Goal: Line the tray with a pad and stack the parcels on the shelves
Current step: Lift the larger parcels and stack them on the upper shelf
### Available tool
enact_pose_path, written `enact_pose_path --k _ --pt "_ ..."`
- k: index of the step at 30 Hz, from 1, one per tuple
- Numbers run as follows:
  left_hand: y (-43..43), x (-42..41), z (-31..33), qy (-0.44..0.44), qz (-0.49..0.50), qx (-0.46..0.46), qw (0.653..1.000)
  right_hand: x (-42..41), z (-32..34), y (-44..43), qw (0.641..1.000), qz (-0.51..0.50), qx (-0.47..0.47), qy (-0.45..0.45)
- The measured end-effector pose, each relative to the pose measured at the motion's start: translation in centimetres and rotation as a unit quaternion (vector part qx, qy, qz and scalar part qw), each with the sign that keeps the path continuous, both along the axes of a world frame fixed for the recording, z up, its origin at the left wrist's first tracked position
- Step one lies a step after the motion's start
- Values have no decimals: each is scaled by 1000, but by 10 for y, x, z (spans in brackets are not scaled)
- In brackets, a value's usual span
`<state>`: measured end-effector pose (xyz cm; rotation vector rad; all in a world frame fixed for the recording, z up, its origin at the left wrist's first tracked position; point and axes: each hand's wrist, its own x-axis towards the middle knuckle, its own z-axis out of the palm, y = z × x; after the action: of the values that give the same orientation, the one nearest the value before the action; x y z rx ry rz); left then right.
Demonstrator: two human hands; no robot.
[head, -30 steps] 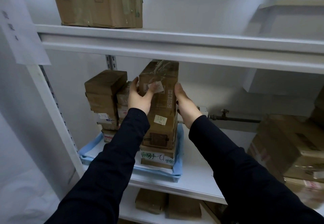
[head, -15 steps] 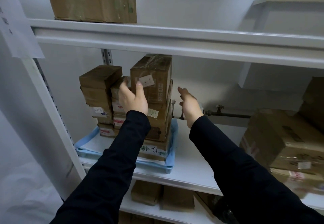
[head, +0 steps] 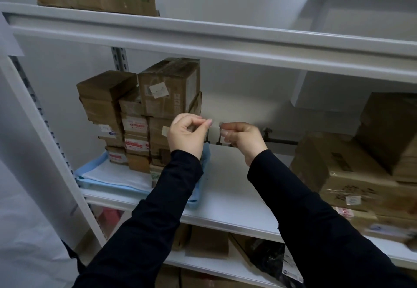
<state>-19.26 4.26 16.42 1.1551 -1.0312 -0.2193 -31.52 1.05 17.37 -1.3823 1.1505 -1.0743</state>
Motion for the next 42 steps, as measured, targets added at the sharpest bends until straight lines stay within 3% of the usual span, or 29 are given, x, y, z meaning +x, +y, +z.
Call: enact_pose_path --k 5,13,20,26,28,33,42 --pt "1 -32 -8 100 -80 96 987 -31 -11 2 999 13 35 4" --pt "-26 -55 -17 79 -189 285 936 -59 -8 0 991 -19 111 71" --pt "-43 -99 -36 103 -303 366 874 -96 -14 13 981 -139 -46 130" --pt "-38 -150 -55 144 -370 449 801 -131 -23 23 960 -212 -59 175" --pt "-39 -165 -54 141 -378 466 788 -145 -24 21 951 -239 -54 189" --pt "-39 -200 -51 150 -389 478 773 -184 -26 10 895 -294 -25 335" --pt "-19 -270 -46 211 -397 471 759 -264 -28 8 884 -231 37 405"
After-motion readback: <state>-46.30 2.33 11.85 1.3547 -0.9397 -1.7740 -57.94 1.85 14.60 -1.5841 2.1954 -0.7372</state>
